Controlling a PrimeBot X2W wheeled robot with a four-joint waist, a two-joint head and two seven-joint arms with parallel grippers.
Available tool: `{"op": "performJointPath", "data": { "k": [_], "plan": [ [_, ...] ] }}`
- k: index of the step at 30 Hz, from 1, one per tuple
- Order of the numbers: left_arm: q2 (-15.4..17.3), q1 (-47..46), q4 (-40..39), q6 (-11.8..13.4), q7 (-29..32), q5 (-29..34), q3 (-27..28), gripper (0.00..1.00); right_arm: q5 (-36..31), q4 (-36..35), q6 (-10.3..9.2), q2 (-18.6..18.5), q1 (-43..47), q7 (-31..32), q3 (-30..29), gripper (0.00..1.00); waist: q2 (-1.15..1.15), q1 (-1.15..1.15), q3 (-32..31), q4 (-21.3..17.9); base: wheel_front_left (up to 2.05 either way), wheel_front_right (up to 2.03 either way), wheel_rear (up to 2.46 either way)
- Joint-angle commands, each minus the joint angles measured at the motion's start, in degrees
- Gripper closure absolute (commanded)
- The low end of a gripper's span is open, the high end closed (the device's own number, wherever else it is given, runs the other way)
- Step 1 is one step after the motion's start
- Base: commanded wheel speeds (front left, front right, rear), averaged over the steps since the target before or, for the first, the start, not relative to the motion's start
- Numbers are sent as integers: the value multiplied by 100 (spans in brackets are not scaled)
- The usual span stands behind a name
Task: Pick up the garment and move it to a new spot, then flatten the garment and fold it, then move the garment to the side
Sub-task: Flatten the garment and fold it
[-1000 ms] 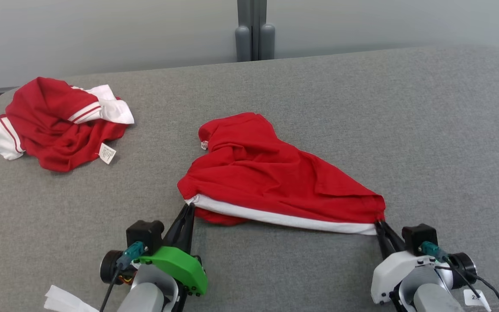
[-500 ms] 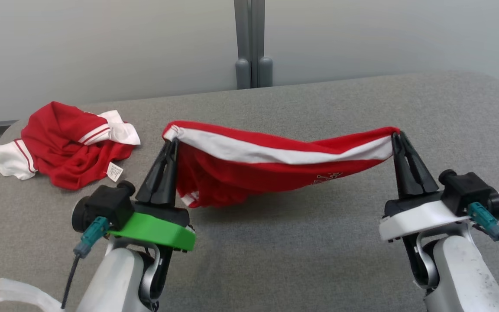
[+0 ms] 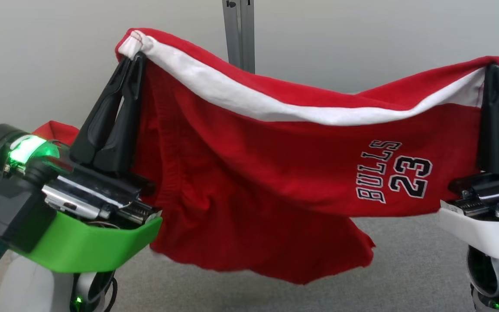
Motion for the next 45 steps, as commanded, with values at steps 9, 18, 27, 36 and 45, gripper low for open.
{"op": "performJointPath", "data": {
  "k": [9, 18, 27, 36, 45],
  "plan": [
    [34, -463, 146, 12, 756, -325, -105, 100, 208, 157, -8, -62, -135, 549, 57, 100, 0, 0, 542, -164, 0, 0, 0],
    [11, -2829, 2292, -205, 641, -556, -133, 100, 212, 2369, -7, -290, -2844, 140, 326, 100, 0, 0, 1864, -407, 0, 0, 0],
    [-226, -4435, 4469, -238, -287, -501, -130, 100, -184, 4198, -7, 71, -4638, -564, 191, 100, 0, 0, 2527, -515, 0, 0, 0],
    [-313, -3083, 5756, -259, -993, -791, -445, 100, 51, 5099, -7, 151, -3451, -707, 524, 100, 0, 0, 2767, -403, 0, 0, 0],
    [-560, -1720, 5585, -266, -1388, -1045, -576, 100, 461, 4319, -7, 154, -2098, -707, 375, 100, 0, 0, 2347, -243, 0, 0, 0]
  ]
}}
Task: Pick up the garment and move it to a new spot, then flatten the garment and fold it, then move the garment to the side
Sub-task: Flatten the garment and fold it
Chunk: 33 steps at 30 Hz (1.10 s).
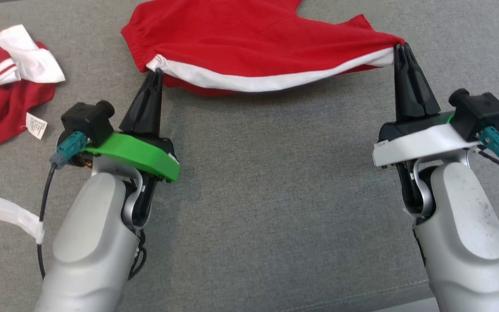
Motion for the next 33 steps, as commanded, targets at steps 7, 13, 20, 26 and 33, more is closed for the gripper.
{"op": "performJointPath", "data": {
  "k": [7, 13, 20, 26, 33],
  "plan": [
    [-84, 1111, -878, -16, -56, 0, -40, 100, 155, -958, -6, -14, 1182, -17, -204, 100, 0, -1, -906, 200, 0, 0, 0],
    [-50, 2221, -1809, 163, -13, -83, -106, 100, -11, -1864, -6, -14, 2400, -18, -336, 100, 0, -1, -1540, 279, 0, 0, 0],
    [169, 3466, -3028, 613, 401, -179, -151, 100, -30, -2700, -6, -14, 3627, 58, -517, 100, 0, -1, -1766, 284, 0, 0, 0],
    [194, 4023, -3646, 854, 728, -227, -326, 100, 1, -2942, -6, -13, 4076, 248, -601, 100, 0, -1, -1672, 348, 0, 0, 0],
    [104, 4125, -3419, 989, 923, -269, -451, 100, -6, -2501, -6, -13, 3840, 197, -665, 100, 0, -1, -1494, 422, 0, 0, 0]
  ]
}}
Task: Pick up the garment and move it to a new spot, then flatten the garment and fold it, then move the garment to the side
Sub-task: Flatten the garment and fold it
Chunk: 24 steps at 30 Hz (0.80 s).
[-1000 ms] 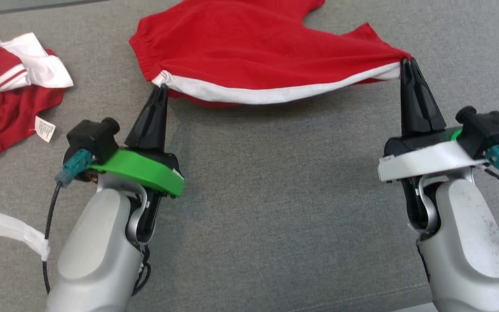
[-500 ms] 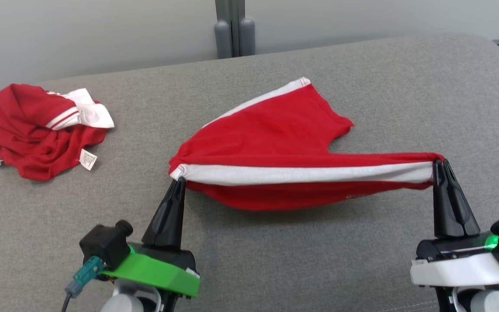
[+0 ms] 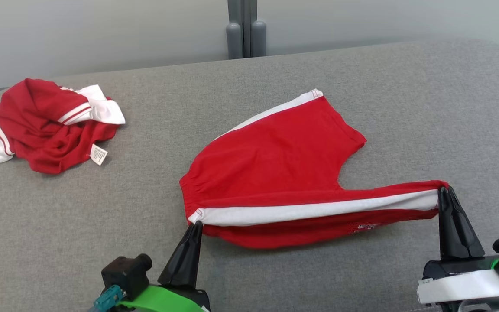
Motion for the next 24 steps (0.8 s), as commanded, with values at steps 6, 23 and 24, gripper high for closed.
{"op": "performJointPath", "data": {
  "k": [6, 23, 24],
  "plan": [
    [-235, -304, 474, 19, 196, -265, -26, 100, -151, 687, -6, -11, -705, -113, -53, 100, 0, 0, 270, 136, 0, 0, 0],
    [-620, -2851, 2335, 277, 467, -1143, 4, 100, -746, 3555, -7, -507, -4126, 241, 236, 100, 0, 0, 1435, 870, 0, 0, 0],
    [-623, -2970, 2440, 271, 430, -1188, -33, 100, -714, 3764, -7, -555, -4305, 249, 282, 100, 0, 0, 1489, 904, 0, 0, 0]
  ]
}}
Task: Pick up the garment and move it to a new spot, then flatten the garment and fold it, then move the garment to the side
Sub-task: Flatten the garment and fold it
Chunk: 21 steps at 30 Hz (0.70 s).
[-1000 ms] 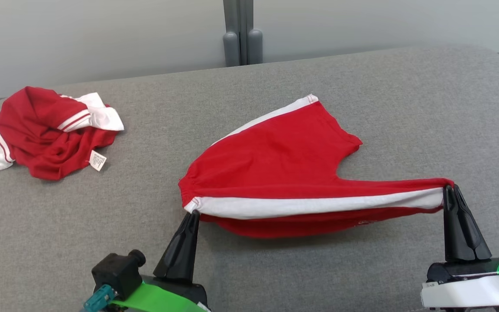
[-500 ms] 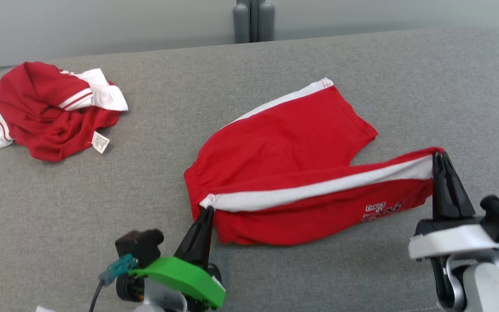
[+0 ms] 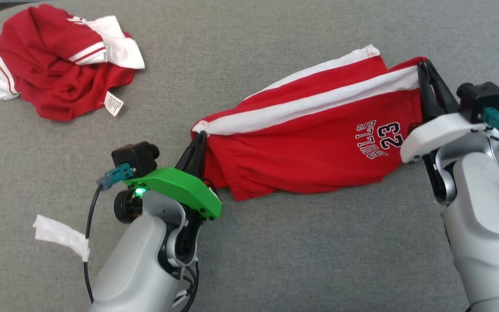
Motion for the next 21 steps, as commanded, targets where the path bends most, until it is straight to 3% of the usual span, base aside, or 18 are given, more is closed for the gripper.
{"op": "performJointPath", "data": {
  "k": [1, 8, 21],
  "plan": [
    [6, -211, 92, 7, -55, -114, -46, 100, 33, 204, -8, -82, -243, -12, 40, 100, 0, 0, 337, 293, 0, 0, 0],
    [7, -847, 458, 152, -311, -651, -524, 100, 145, 1310, -8, -346, -1248, -68, 303, 100, 0, 0, 591, 442, 0, 0, 0],
    [8, -1282, 809, 329, -811, -1161, -1101, 100, 110, 2849, -8, -663, -2295, -193, 833, 100, 0, 0, 685, 572, 0, 0, 0]
  ]
}}
